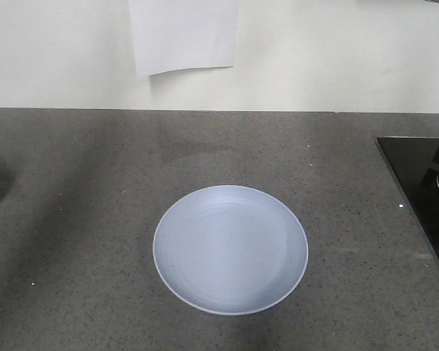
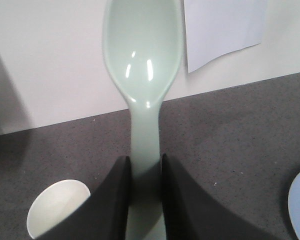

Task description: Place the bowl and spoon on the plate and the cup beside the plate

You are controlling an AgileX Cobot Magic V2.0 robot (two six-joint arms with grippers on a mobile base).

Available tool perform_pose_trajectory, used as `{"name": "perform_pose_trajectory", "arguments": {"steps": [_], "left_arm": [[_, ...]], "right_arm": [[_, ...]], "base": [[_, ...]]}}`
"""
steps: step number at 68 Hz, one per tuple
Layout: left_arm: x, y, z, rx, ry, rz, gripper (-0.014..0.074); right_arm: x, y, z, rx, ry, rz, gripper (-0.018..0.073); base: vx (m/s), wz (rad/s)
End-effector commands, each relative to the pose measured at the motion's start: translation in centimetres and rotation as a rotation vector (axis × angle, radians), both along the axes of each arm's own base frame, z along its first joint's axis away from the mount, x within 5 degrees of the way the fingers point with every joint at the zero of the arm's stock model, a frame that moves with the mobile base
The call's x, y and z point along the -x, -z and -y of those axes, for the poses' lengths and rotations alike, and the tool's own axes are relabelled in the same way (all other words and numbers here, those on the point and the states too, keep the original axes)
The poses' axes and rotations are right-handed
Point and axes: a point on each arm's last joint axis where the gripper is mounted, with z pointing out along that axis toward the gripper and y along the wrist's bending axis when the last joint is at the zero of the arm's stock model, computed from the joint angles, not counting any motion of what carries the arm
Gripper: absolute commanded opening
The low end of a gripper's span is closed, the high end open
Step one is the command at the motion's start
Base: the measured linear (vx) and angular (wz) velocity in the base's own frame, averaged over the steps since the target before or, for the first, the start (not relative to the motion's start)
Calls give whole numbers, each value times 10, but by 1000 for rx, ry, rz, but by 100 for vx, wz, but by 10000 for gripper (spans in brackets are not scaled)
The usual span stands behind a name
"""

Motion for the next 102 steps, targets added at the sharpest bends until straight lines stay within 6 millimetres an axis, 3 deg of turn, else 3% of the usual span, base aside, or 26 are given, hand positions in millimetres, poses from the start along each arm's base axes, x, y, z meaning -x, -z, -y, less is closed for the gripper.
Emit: {"name": "perform_pose_trajectory", "arguments": {"steps": [1,102], "left_arm": [[2,-13,-1,7,17,88,-6],[2,-13,-1,7,17,88,-6]], "right_arm": [[11,-18,-4,-44,6,87,-5],[12,-18,-4,-43,6,90,-5]], "base": [[0,0],[0,-1]]}}
